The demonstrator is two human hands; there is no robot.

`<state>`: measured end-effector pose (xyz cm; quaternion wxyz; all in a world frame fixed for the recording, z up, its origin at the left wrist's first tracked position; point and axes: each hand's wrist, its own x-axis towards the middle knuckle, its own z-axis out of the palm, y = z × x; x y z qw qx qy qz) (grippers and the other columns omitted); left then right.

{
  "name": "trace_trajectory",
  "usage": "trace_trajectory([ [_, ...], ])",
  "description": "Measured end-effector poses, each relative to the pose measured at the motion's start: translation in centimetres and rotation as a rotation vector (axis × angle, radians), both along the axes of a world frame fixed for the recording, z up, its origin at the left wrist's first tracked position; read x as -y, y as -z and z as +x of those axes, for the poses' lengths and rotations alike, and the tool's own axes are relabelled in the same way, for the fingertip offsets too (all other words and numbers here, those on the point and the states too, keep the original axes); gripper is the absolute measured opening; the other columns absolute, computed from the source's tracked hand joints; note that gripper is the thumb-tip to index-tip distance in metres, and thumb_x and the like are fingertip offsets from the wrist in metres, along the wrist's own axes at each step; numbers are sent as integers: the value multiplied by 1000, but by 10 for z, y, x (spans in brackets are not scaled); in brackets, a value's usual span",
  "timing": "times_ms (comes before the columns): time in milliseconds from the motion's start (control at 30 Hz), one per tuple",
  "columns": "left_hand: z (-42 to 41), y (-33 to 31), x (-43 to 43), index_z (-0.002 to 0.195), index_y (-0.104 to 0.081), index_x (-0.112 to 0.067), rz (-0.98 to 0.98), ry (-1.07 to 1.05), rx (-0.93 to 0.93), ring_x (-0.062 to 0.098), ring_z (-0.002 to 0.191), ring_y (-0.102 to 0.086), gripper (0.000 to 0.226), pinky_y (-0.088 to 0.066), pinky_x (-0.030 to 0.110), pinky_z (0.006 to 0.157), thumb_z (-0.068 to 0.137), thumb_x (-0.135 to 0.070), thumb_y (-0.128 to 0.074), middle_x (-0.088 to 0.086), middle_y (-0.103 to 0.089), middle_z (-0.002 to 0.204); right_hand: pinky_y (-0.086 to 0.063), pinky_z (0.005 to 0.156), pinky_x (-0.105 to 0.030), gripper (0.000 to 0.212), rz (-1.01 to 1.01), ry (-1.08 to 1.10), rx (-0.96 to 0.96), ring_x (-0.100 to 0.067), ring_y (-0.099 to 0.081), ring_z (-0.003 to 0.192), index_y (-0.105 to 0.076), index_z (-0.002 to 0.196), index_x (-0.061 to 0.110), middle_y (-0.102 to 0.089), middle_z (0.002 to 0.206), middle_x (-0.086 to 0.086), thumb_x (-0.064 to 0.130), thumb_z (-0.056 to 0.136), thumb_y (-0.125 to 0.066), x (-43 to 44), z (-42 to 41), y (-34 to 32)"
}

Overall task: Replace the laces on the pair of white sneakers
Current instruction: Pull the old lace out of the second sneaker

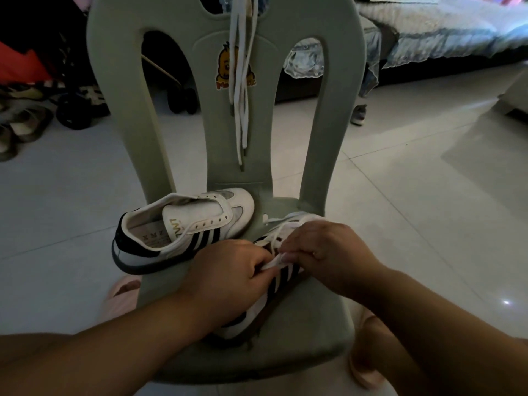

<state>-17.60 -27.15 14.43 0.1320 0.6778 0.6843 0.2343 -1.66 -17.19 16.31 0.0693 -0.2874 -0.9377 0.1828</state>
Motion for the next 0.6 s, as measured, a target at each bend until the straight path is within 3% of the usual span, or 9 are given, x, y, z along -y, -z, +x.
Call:
trace_trajectory([
  [67,-2,-2,0,94,-72,-33,-38,-32,53,2,72,-55,27,-49,29,65,89,-49,-51,-12,-63,79,-47,73,-13,17,-21,223,-170,-1,-59,80,-73,95,26,-68,89,11,32,90,-58,-2,2,0],
  [167,-4,-4,0,100,-71,-34,-64,-49,78,0,76,-55,20,-49,26,70,88,-42,-57,-15,-63,84,-38,59,-4,8,-101,554,-384,3,-56,74,-68,91,26,-60,80,15,27,90,-60,-11,6,-3],
  [233,-2,-4,0,99,-71,-34,-84,-47,68,0,76,-55,20,-49,25,69,89,-43,-56,-15,-63,84,-41,65,-4,9,-216,502,-380,3,-56,83,-63,97,29,-59,90,19,26,88,-63,-9,8,-2],
  [267,-2,-4,0,98,-71,-34,-89,-48,63,1,75,-55,20,-48,25,67,89,-44,-55,-14,-63,84,-42,74,-6,20,-244,405,-342,4,-53,92,-61,104,33,-56,100,22,28,85,-65,-5,6,-1],
  [367,-1,-3,-2,88,-71,-31,-75,-58,43,4,68,-53,25,-46,28,62,89,-48,-53,-11,-60,76,-30,88,-12,35,-117,91,-129,6,-41,105,-65,114,35,-55,112,25,39,79,-70,6,-1,6],
  [433,-1,-2,-2,85,-71,-31,-84,-68,51,4,67,-52,30,-43,25,59,89,-51,-50,-11,-59,73,-38,82,-19,21,44,32,-118,1,-52,88,-73,101,29,-70,98,14,37,82,-69,6,-4,11],
  [500,-2,-1,-3,85,-71,-31,-76,-74,53,4,68,-53,35,-43,26,60,89,-56,-48,-11,-60,72,-46,71,-26,18,181,32,-128,-4,-61,70,-75,87,30,-72,79,12,38,82,-60,5,-4,12],
  [600,-3,-2,-3,85,-71,-32,-61,-98,79,3,70,-55,38,-46,30,63,88,-58,-45,-11,-62,74,-47,71,-27,16,168,113,-128,-5,-59,68,-74,81,29,-67,74,11,32,87,-59,6,-4,13],
])
